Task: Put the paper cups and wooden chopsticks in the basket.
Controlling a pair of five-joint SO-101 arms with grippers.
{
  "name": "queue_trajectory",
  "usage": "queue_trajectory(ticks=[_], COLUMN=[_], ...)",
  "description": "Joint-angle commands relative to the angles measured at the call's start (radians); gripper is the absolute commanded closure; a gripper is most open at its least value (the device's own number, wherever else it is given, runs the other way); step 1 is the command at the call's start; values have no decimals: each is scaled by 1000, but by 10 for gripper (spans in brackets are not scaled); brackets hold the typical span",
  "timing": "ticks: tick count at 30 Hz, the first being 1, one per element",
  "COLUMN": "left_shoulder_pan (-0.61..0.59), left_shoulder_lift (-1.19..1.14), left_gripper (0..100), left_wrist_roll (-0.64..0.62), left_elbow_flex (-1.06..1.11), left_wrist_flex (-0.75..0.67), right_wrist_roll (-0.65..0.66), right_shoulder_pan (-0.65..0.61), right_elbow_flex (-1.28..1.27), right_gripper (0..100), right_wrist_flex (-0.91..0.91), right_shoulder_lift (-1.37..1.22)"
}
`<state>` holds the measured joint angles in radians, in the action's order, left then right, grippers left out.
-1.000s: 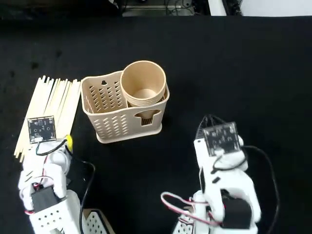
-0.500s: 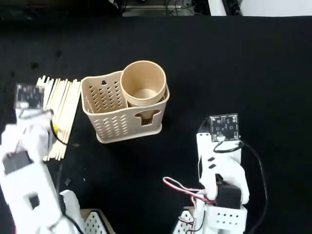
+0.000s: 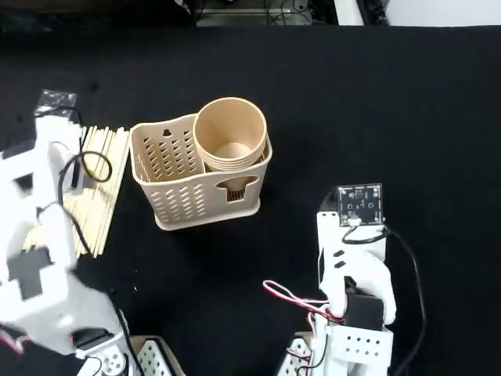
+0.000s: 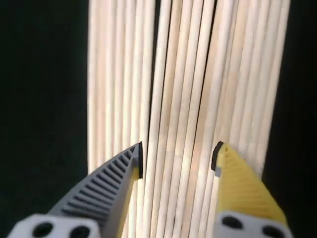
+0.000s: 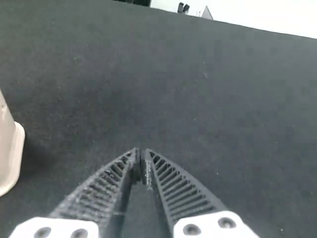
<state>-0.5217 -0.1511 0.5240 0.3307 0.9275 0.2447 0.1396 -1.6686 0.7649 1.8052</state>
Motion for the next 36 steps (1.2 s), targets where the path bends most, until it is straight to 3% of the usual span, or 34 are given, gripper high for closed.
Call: queue_trajectory(ticks=[1,5,11,18,29,36], left_shoulder_pan=[27,33,42,44,44,45], left_shoulder_lift=[-249,-410,-509,-520,-520,-436], left_gripper=[751,791,970,971,971,971], left_wrist_roll=[3,8,9,9,5,-43], left_elbow_flex=[-237,-401,-579,-664,-1056,-1129], left_wrist_flex=[17,126,288,417,815,833], right_wrist_roll=[-2,-2,-2,-2,-2,-2], right_shoulder_pan=[12,11,11,11,11,11], right_elbow_flex=[4,2,2,-5,-7,-7], right_gripper=[977,977,977,977,977,977], right_wrist_flex=[-12,-12,-11,-14,-12,-12], right_shoulder_lift=[67,67,67,67,67,67])
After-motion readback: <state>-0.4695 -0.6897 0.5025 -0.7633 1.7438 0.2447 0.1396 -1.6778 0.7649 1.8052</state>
